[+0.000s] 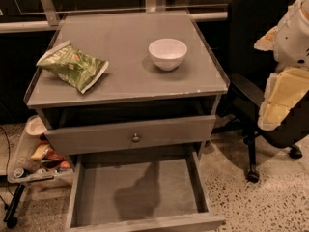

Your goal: Close middle drawer

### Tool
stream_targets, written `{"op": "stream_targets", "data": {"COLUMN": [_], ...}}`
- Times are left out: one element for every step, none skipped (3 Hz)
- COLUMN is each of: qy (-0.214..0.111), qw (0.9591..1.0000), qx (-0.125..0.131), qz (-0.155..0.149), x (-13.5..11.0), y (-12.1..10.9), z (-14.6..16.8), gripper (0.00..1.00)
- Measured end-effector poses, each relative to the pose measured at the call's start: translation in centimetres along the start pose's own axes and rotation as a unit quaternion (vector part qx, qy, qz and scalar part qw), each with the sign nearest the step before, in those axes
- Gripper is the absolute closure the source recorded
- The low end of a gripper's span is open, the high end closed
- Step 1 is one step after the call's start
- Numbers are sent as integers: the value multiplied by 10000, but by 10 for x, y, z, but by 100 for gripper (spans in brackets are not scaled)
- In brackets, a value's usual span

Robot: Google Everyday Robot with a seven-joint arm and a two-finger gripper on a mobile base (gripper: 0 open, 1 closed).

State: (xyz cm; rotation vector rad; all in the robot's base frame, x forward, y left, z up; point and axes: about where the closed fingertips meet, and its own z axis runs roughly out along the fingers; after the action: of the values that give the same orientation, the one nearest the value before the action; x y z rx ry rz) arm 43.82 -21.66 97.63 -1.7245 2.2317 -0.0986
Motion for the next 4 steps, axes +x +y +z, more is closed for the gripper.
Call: {"op": "stream_targets", "data": {"qy": [0,0,0,0], "qw": [10000,10000,10000,10000], "qx": [0,0,1,1], "qz": [0,0,0,0], "x": [0,0,0,0], "y": [0,0,0,0], "z": [0,0,0,0], "gripper": [0,19,42,65]}}
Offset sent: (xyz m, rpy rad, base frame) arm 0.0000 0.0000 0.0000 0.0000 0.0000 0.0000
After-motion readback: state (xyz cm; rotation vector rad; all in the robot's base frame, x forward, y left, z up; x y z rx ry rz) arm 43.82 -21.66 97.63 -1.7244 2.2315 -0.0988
